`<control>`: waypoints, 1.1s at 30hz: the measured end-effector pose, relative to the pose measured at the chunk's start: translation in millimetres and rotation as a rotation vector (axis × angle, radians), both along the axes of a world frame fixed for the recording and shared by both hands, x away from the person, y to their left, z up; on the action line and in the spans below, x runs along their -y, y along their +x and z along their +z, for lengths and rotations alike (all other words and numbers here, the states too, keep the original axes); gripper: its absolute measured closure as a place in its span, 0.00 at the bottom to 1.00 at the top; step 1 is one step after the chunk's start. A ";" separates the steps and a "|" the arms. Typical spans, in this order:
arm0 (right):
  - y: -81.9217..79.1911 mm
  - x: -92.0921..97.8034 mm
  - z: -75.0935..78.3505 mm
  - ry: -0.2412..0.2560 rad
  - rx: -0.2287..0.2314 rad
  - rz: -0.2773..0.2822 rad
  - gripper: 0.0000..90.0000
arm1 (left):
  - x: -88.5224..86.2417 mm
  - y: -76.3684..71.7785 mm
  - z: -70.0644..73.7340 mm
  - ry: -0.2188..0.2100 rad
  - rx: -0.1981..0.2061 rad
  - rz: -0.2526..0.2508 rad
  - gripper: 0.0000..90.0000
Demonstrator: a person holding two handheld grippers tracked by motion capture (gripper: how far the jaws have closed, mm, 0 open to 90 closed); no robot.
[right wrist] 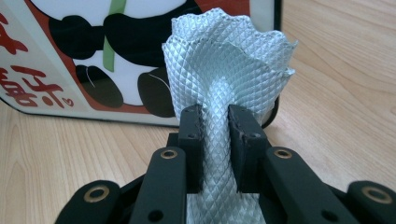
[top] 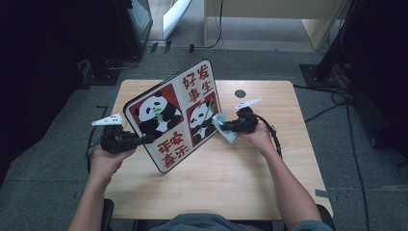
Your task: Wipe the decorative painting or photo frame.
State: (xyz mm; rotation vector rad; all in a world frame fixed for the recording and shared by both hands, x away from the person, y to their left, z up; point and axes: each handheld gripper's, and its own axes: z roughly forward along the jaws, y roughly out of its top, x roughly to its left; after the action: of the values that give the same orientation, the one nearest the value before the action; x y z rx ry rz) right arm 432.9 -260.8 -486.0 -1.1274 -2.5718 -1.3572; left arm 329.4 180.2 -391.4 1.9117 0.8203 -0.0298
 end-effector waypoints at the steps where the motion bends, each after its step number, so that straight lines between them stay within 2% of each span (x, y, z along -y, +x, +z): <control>1: 0.1 0.8 0.8 -0.005 -0.004 0.001 0.86 | 0.1 0.0 0.1 0.000 -0.001 0.001 0.85; 5: -0.8 2.5 8.3 -0.001 0.009 0.003 0.86 | 0.6 -0.6 0.4 0.004 0.001 0.005 0.85; 9: -1.6 4.7 23.8 0.045 0.036 -0.005 0.86 | 0.1 0.0 0.1 0.001 -0.002 0.005 0.85; 11: -2.9 5.2 34.1 0.060 0.038 -0.018 0.86 | -0.1 0.2 0.0 -0.001 -0.002 0.004 0.85; 13: -5.6 5.3 44.7 0.066 0.069 -0.029 0.86 | -0.1 0.2 -0.1 -0.001 -0.004 0.005 0.85; 16: -5.5 4.7 61.9 0.081 0.093 -0.027 0.86 | 0.0 0.1 -0.1 -0.004 -0.008 0.006 0.85; 18: -6.0 4.9 75.3 0.113 0.111 -0.026 0.86 | 0.0 -0.2 -0.1 -0.004 -0.009 0.008 0.85; 21: -4.5 3.6 89.9 0.134 0.128 -0.020 0.86 | 0.2 -0.6 -0.3 -0.005 -0.007 0.013 0.85; 27: 0.6 -7.7 117.9 0.136 0.165 0.003 0.86 | -0.1 -0.7 -0.7 -0.010 -0.012 0.020 0.85; 33: 5.1 -25.5 141.6 0.156 0.201 0.054 0.86 | 0.3 -0.9 -0.8 -0.010 -0.012 0.030 0.86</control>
State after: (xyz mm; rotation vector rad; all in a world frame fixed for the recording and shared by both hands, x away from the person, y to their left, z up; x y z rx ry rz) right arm 438.0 -235.3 -344.5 -0.9355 -2.5474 -1.7038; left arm 328.5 179.9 -392.2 1.8911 0.8551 -0.0278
